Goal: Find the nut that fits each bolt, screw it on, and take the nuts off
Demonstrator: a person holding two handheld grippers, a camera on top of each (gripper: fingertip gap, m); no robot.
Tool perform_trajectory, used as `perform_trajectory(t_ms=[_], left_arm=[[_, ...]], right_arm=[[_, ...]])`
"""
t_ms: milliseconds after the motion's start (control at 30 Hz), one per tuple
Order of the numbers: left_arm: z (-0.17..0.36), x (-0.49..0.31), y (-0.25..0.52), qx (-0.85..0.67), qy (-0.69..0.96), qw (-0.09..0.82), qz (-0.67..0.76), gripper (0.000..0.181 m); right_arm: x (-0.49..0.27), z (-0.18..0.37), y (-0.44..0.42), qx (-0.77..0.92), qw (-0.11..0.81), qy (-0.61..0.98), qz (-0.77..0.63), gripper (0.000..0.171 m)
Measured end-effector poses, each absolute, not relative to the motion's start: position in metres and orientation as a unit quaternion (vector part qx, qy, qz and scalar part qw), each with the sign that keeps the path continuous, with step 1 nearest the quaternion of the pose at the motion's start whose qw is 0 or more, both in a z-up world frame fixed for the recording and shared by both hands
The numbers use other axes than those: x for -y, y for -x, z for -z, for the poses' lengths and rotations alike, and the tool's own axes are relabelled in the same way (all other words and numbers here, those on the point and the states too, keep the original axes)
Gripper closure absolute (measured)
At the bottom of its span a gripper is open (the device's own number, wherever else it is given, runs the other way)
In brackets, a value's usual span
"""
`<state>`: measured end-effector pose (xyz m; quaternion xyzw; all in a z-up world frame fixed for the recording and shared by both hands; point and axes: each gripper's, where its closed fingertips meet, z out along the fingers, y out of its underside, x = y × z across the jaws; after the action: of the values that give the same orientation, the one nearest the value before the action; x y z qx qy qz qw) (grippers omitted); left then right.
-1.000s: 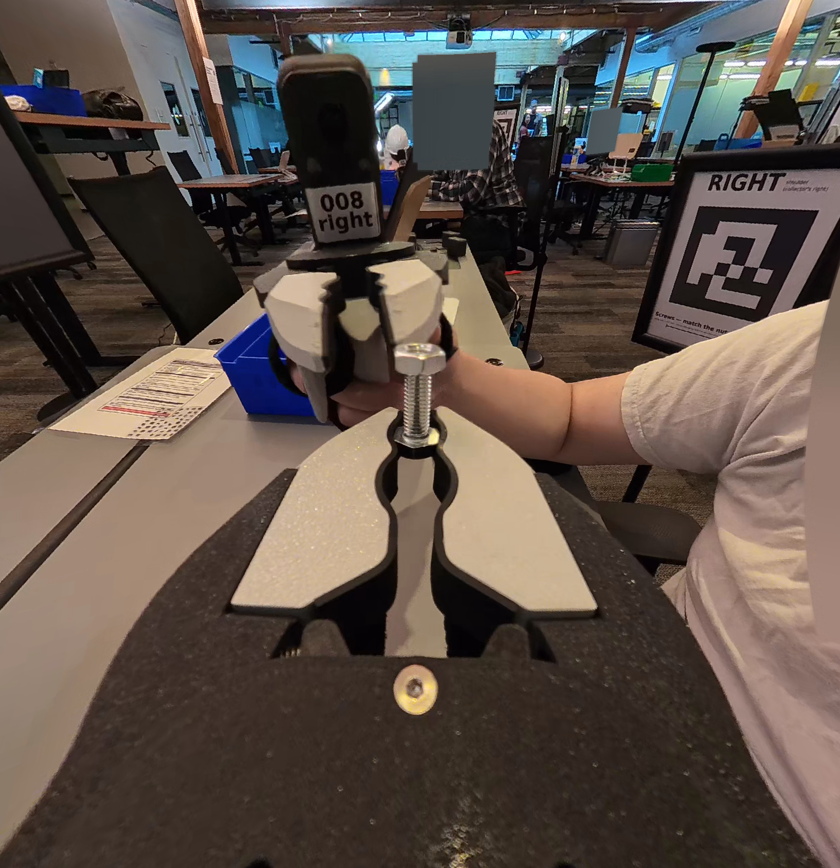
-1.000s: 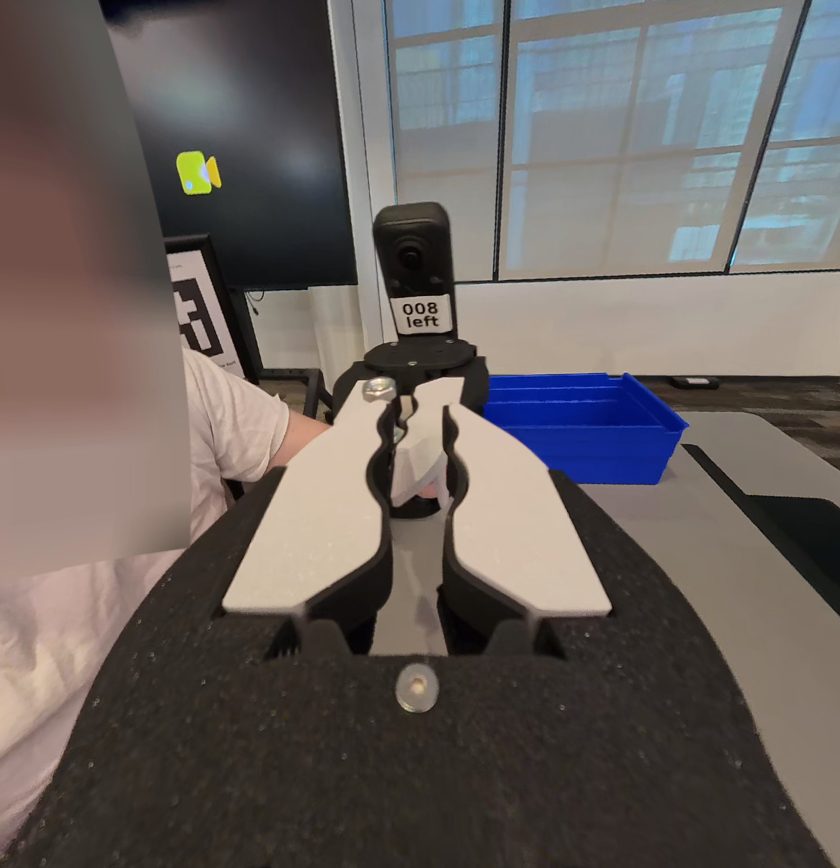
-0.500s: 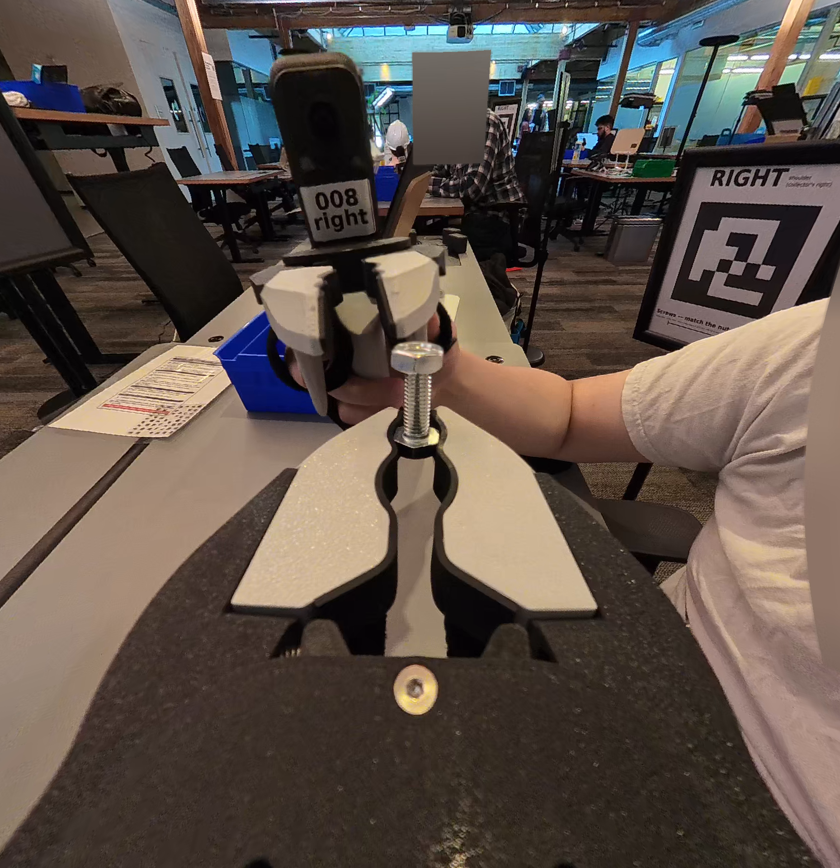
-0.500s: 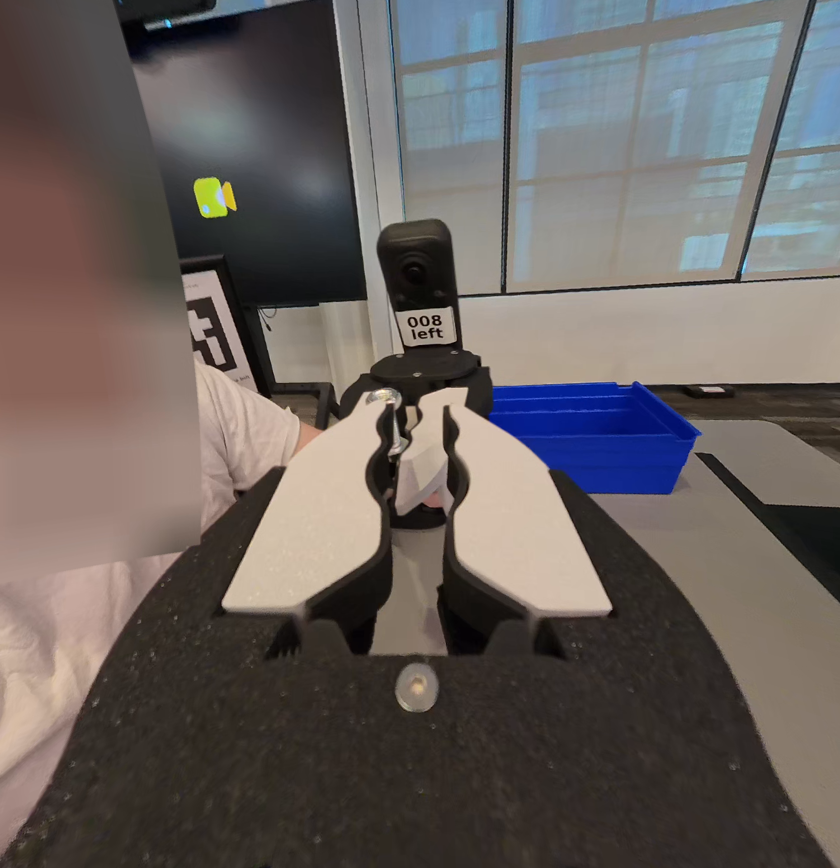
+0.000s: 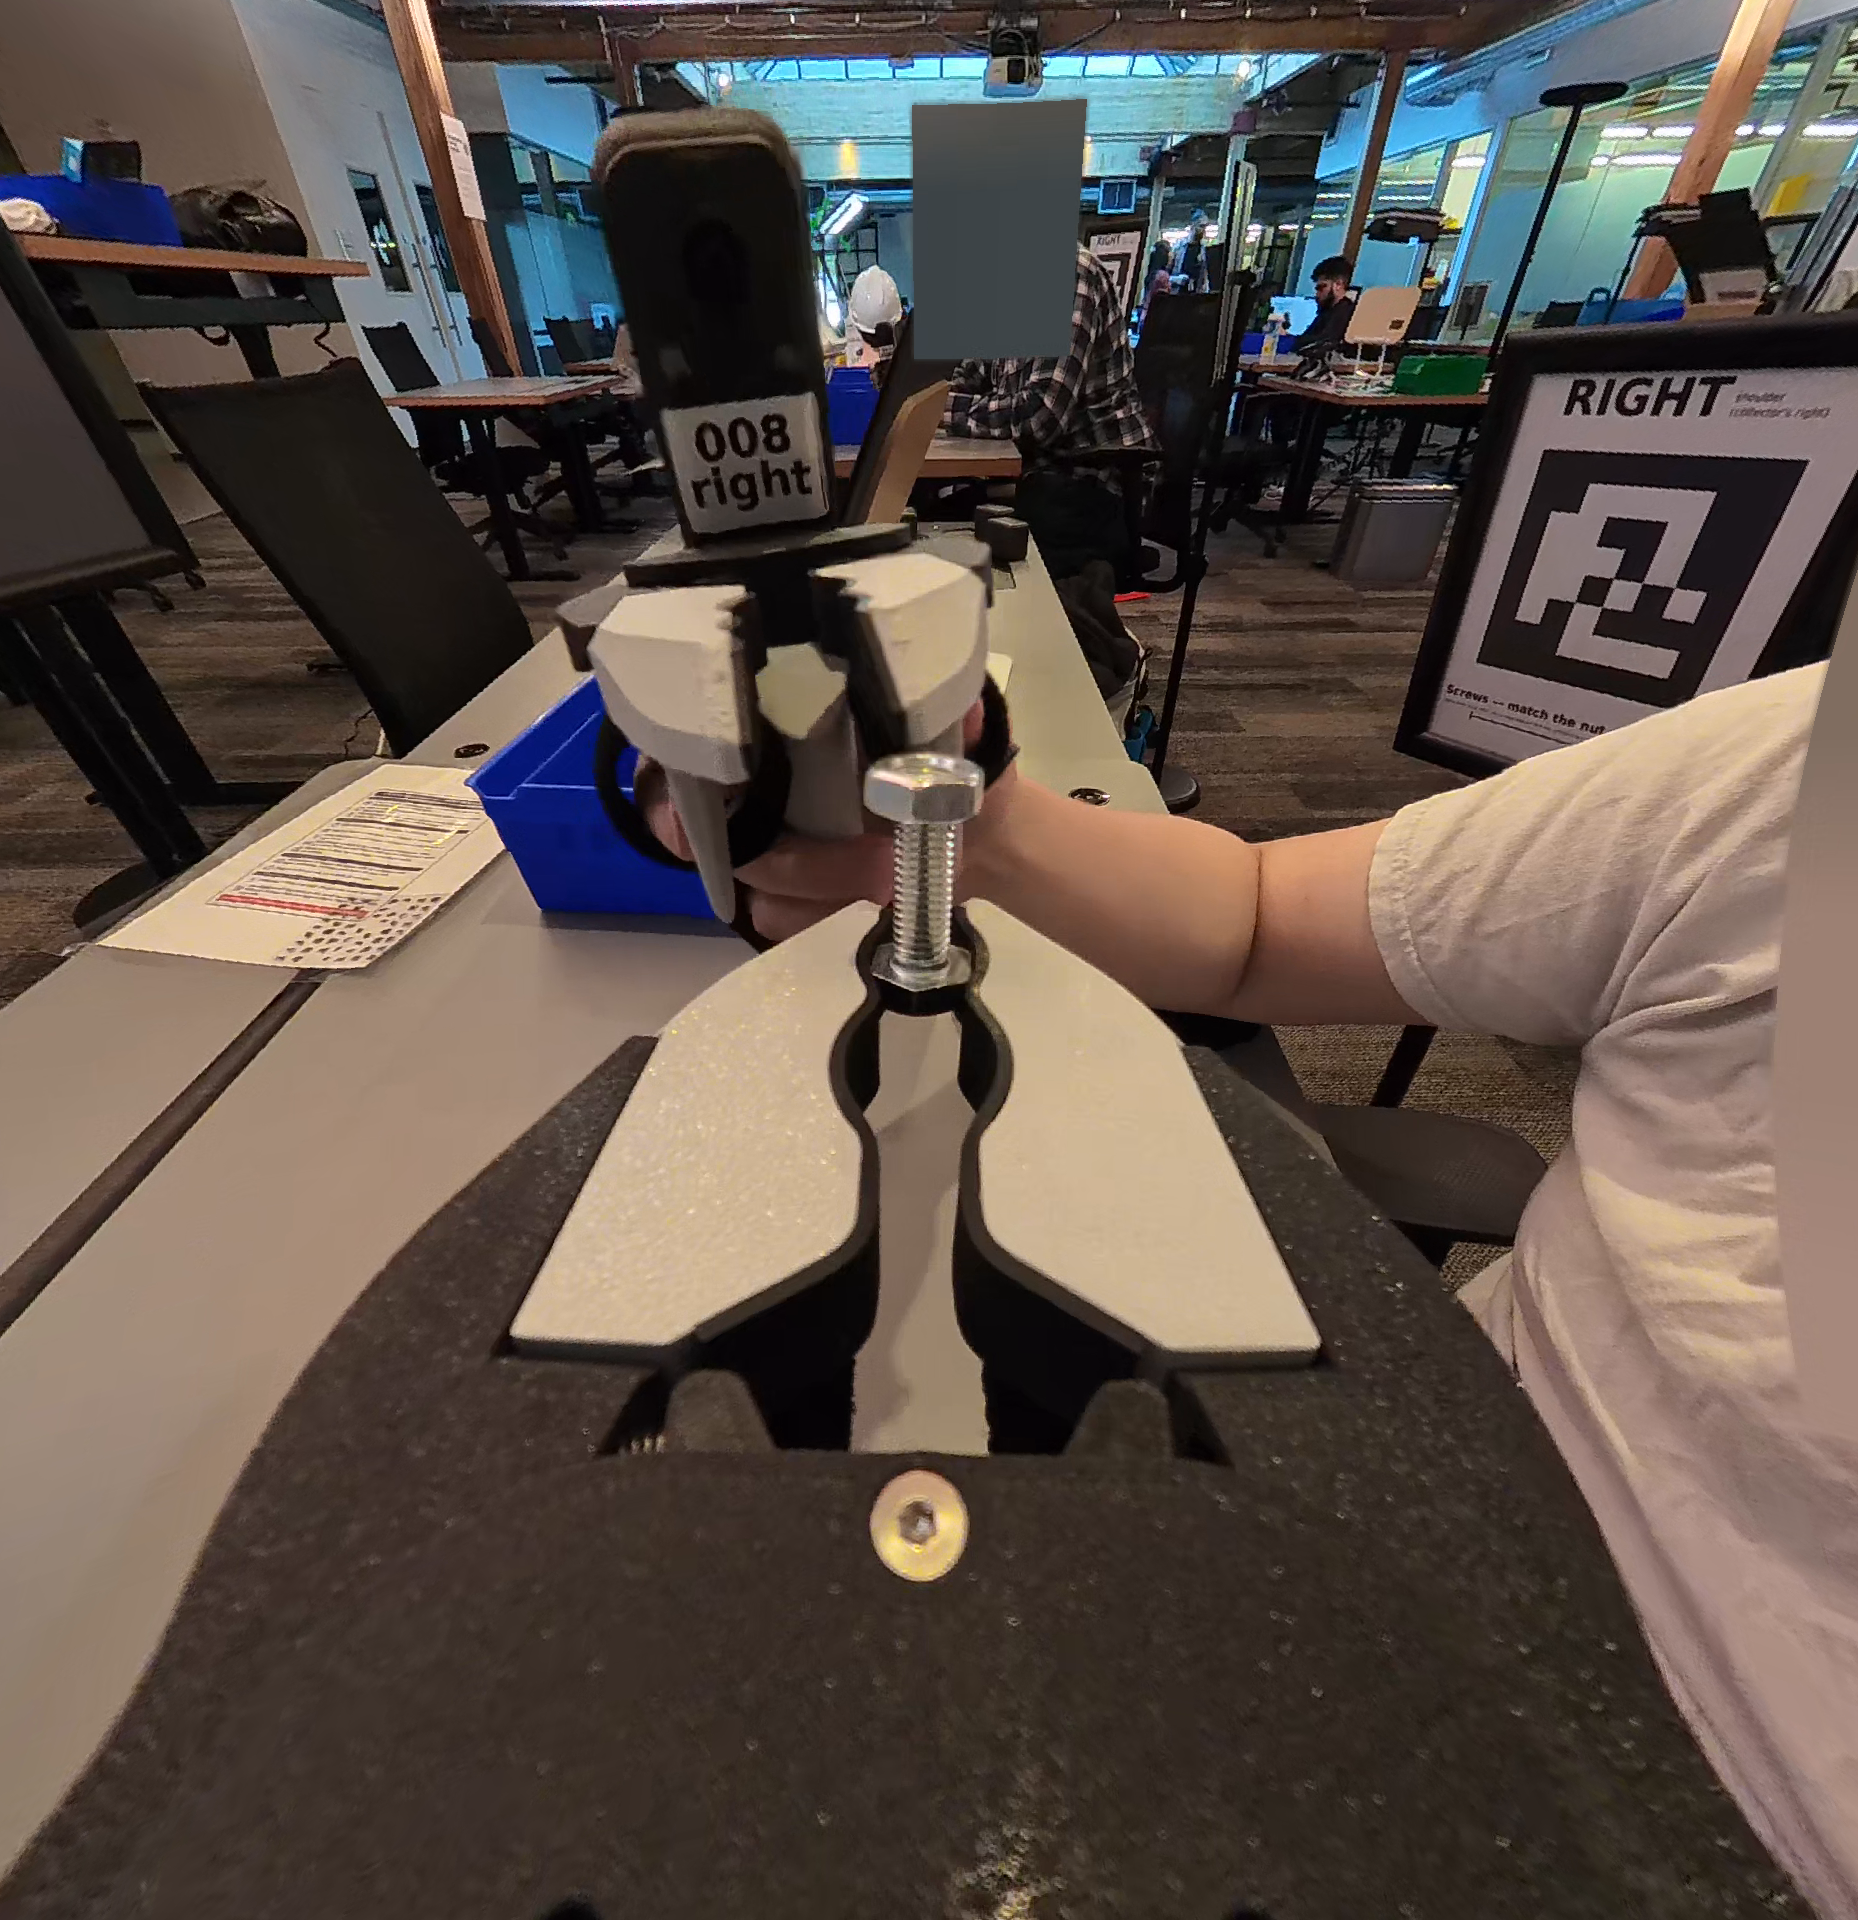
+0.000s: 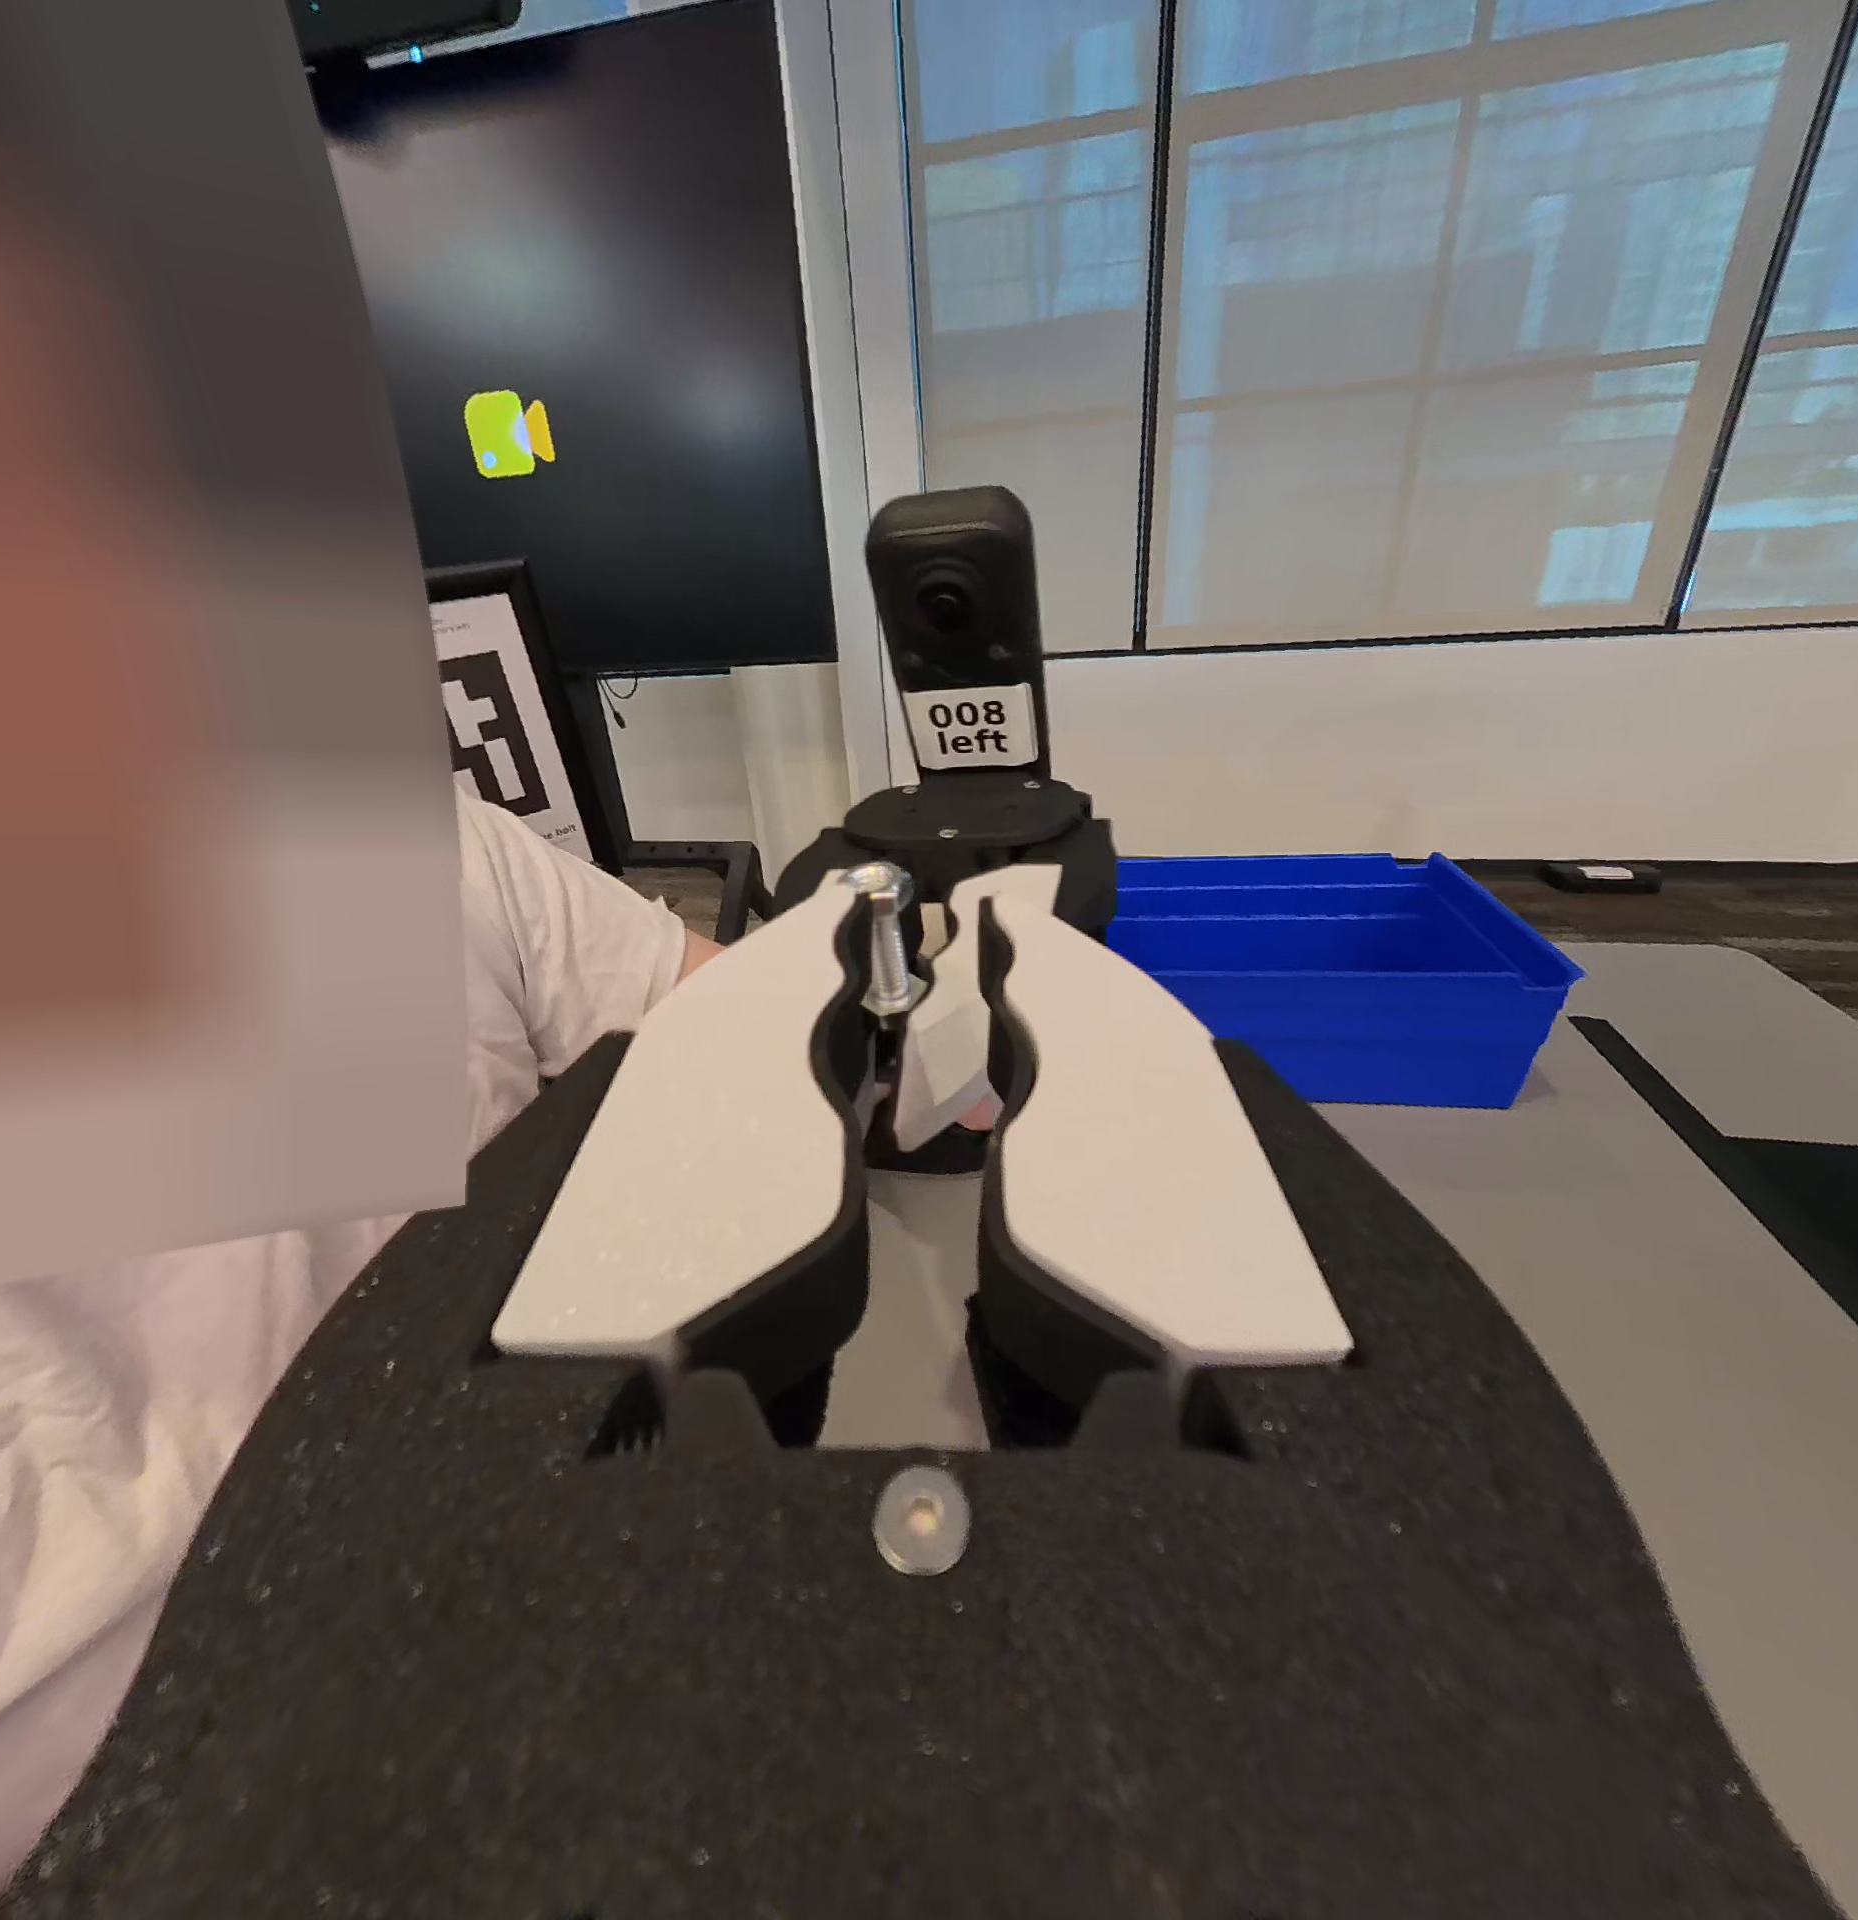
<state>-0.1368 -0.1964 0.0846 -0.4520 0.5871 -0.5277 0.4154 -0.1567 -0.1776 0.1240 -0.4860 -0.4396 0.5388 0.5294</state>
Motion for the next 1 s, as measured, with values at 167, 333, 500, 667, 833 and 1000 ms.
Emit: perform_trajectory(t_ms=[167, 333, 500, 667, 833, 1000], left_arm=[[-0.085, 0.193, 0.137, -0.58, 0.457, 0.418, 0.528, 0.172], [-0.085, 0.192, 0.136, -0.578, 0.459, 0.42, 0.528, 0.172], [-0.084, 0.185, 0.136, -0.571, 0.471, 0.43, 0.517, 0.172], [-0.083, 0.179, 0.135, -0.566, 0.48, 0.442, 0.503, 0.172], [-0.083, 0.174, 0.135, -0.558, 0.488, 0.443, 0.504, 0.172], [-0.083, 0.19, 0.136, -0.579, 0.464, 0.412, 0.53, 0.172]], right_arm=[[0.186, -0.121, 0.169, 0.468, 0.541, 0.494, -0.495, 0.145], [0.182, -0.121, 0.173, 0.462, 0.559, 0.505, -0.467, 0.145], [0.176, -0.119, 0.174, 0.45, 0.558, 0.526, -0.458, 0.146], [0.166, -0.118, 0.174, 0.424, 0.574, 0.55, -0.434, 0.147], [0.165, -0.117, 0.174, 0.42, 0.572, 0.558, -0.43, 0.157], [0.178, -0.119, 0.175, 0.456, 0.551, 0.528, -0.458, 0.157]])
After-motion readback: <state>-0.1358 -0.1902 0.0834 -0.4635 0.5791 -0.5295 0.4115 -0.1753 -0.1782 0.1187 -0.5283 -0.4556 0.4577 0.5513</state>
